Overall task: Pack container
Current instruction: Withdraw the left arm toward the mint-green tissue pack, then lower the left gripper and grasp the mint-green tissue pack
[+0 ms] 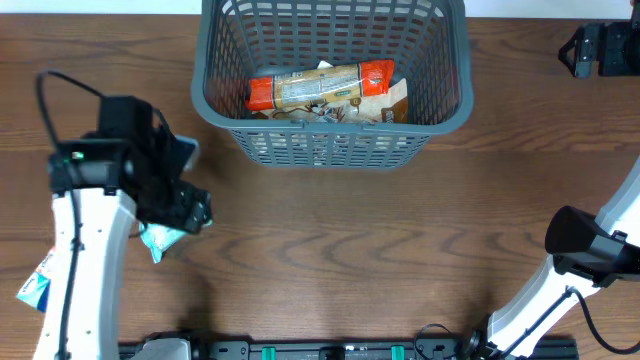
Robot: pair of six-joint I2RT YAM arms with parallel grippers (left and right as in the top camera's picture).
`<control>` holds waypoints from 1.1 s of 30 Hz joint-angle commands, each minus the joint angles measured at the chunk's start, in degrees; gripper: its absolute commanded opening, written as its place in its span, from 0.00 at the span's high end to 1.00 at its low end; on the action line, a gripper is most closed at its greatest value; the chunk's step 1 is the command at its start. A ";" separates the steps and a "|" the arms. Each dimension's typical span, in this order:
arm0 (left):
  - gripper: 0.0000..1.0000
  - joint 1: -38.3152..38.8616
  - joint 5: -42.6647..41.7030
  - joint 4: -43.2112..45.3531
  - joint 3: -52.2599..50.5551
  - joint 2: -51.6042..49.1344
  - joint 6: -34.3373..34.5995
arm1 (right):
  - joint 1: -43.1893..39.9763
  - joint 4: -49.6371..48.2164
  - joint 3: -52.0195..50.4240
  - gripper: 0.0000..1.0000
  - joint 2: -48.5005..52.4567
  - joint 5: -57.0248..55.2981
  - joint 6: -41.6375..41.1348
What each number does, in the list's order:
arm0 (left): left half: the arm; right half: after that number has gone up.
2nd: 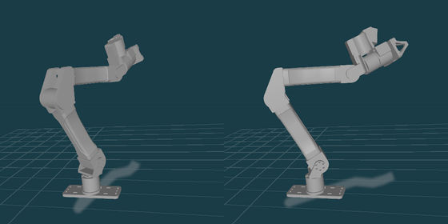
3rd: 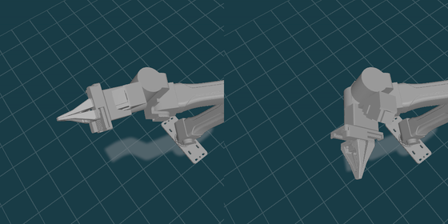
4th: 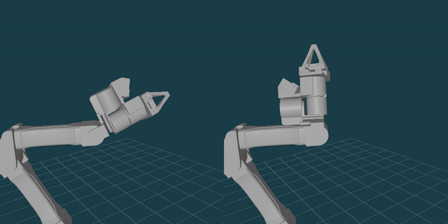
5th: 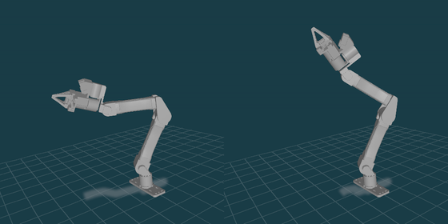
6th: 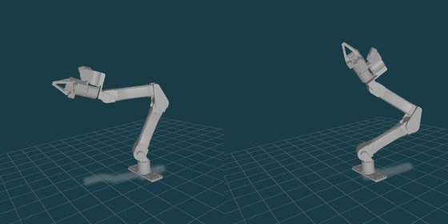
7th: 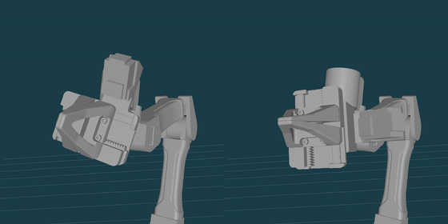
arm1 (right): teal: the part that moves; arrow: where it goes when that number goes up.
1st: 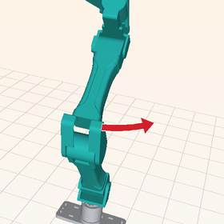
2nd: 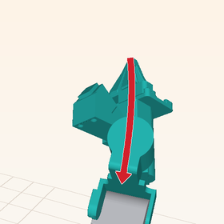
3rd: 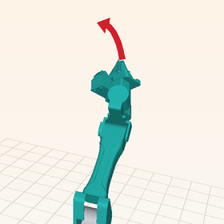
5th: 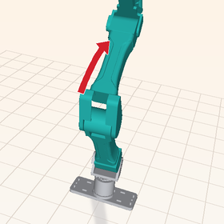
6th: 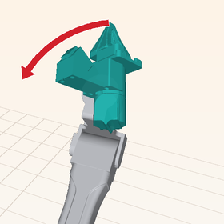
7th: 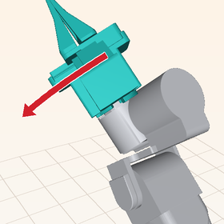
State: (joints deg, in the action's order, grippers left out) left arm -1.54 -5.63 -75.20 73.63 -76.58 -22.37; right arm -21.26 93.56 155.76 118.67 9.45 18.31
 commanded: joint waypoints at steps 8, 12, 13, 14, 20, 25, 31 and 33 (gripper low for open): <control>0.01 -1.09 4.22 17.16 -17.14 0.87 -9.64 | -0.09 -0.17 0.07 0.01 0.02 0.66 2.12; 0.01 -2.71 4.83 23.17 -17.16 0.11 -17.33 | -0.09 -0.13 0.07 0.01 0.02 0.63 2.40; 0.01 -3.37 4.81 24.17 -17.16 -0.28 -18.25 | -0.09 -0.11 0.07 0.01 0.02 0.66 2.73; 0.01 -4.22 4.79 25.24 -17.16 -0.87 -18.58 | -0.09 -0.13 0.07 0.01 0.04 0.63 2.84; 0.02 -7.85 4.70 24.76 -17.16 -6.60 -23.21 | -0.09 -0.13 0.07 0.01 0.07 0.63 3.19; 0.01 -7.93 4.70 25.86 -17.16 -10.47 -24.15 | -0.09 -0.15 0.07 0.01 0.07 0.63 3.21; 0.01 -7.93 4.61 27.21 -17.16 -16.31 -24.55 | -0.09 -0.09 0.07 0.01 0.07 0.61 3.65; 0.01 -7.93 4.61 28.24 -17.16 -18.29 -24.55 | -0.09 -0.07 0.07 0.01 0.07 0.37 3.63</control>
State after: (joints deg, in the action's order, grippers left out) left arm -9.28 -1.08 -47.75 56.31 -91.81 -45.60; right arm -21.26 93.43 155.76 118.67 9.43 20.95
